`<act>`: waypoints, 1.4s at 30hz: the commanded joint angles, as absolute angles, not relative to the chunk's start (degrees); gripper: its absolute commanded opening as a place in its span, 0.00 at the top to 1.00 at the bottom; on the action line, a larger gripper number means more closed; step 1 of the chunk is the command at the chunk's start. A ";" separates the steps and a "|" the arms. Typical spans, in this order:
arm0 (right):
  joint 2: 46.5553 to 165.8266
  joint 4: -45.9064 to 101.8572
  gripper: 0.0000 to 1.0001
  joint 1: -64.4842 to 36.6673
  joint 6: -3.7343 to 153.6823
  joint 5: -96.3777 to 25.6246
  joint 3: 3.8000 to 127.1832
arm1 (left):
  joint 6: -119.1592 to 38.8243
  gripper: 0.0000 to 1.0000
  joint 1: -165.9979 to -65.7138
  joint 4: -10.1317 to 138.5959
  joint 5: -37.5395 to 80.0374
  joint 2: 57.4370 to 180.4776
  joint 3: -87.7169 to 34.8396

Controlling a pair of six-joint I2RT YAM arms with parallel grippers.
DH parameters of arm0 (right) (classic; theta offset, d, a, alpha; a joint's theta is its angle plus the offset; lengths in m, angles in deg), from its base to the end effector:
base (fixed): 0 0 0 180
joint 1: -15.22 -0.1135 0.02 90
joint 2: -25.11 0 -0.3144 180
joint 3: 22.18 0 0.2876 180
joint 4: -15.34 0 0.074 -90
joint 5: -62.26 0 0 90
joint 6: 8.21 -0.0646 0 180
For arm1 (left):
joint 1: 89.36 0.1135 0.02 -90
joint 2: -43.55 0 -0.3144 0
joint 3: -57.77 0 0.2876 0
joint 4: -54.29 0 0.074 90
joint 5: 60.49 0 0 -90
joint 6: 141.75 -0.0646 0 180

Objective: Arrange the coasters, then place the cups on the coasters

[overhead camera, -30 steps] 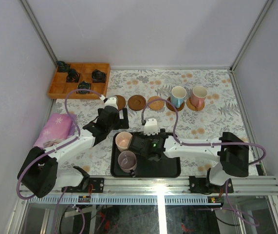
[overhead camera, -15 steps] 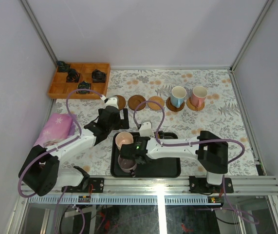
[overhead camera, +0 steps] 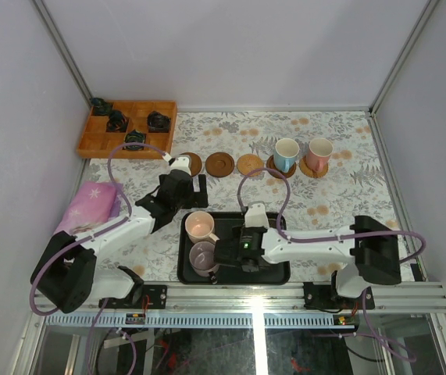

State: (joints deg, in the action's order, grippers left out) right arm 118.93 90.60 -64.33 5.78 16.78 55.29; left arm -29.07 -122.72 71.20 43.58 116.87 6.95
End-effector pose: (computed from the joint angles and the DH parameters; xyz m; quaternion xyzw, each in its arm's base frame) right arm 0.1014 0.3001 0.2262 -0.0339 0.9248 -0.0929 0.3674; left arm 0.2601 -0.1524 0.2178 0.0314 0.8983 -0.1015 0.4264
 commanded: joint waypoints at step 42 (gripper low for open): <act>104.78 59.68 0.47 -56.59 22.55 5.74 34.60 | -27.98 0.00 -123.39 70.81 44.78 119.70 5.14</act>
